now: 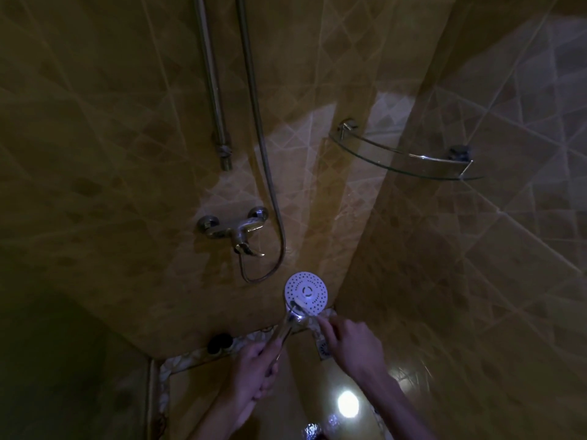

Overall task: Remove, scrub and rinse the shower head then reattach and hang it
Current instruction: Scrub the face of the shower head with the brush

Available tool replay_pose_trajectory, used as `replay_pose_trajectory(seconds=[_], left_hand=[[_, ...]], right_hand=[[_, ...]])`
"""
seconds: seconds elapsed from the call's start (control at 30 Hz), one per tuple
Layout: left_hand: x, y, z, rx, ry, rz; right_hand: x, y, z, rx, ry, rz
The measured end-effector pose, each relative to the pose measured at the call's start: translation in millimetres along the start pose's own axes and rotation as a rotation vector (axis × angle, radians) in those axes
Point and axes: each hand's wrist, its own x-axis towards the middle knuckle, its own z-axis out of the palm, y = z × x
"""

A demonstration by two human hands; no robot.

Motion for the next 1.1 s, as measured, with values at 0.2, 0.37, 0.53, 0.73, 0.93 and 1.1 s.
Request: replay_pose_trajectory(seconds=[0.2, 0.37, 0.53, 0.73, 0.93, 1.1], left_hand=[[-3, 2, 4, 0.025, -0.050, 0.031], [-4, 4, 5, 0.054, -0.029, 0.047], [-4, 3, -1, 0.056, -0.023, 0.062], [-4, 2, -3, 0.086, 0.002, 0.117], [-3, 1, -12, 0.128, 0.064, 0.124], [1, 4, -12, 0.099, 0.056, 0.134]], right_hand=[[36, 15, -36, 0.038, 0.064, 0.135], [15, -4, -28, -0.105, 0.055, -0.080], [37, -2, -40, -0.188, 0.071, -0.143], [45, -14, -45, -0.228, 0.106, -0.175], [47, -22, -48, -0.328, 0.048, -0.284], [66, -18, -52, -0.207, 0.093, -0.187]])
